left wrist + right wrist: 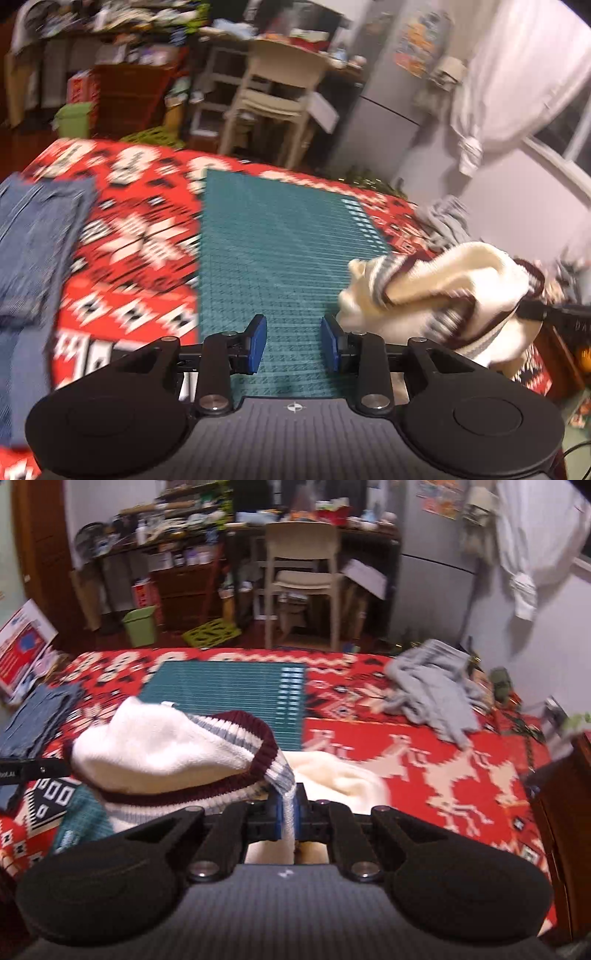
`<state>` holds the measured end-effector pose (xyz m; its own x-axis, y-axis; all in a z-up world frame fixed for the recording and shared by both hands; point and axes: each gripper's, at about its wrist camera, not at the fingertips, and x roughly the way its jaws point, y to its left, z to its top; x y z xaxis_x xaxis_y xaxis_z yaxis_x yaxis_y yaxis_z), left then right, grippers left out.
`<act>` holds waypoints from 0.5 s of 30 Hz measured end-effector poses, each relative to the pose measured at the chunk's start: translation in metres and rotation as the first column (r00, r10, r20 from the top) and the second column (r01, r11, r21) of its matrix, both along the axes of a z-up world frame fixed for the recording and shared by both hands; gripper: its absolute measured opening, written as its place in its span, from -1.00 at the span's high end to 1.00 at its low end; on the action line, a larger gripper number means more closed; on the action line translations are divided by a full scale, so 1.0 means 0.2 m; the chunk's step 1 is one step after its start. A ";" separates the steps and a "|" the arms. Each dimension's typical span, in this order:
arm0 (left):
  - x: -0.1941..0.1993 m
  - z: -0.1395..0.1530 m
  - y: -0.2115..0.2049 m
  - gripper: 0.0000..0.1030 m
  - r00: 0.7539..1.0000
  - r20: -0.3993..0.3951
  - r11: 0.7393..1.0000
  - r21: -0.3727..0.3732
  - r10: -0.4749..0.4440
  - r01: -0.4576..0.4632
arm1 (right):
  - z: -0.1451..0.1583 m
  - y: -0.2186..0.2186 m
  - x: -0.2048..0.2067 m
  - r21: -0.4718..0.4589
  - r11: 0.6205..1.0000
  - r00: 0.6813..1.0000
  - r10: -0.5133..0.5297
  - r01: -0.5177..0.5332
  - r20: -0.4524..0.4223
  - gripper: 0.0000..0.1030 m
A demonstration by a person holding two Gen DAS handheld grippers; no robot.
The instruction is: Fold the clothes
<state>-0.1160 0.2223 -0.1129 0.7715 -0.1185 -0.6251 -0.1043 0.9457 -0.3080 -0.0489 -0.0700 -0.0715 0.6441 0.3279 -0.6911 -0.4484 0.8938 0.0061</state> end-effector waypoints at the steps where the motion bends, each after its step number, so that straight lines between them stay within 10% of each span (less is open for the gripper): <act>1: 0.02 0.01 -0.03 0.38 1.000 0.006 1.000 0.016 -0.022 0.022 | 0.00 -0.04 0.01 0.005 1.000 1.000 -0.019 0.019 -0.001 0.88; 15: 0.11 0.04 -0.34 0.32 0.929 0.055 0.929 0.082 -0.367 0.362 | 0.01 -0.30 0.14 0.037 0.990 0.990 -0.137 0.137 -0.019 0.88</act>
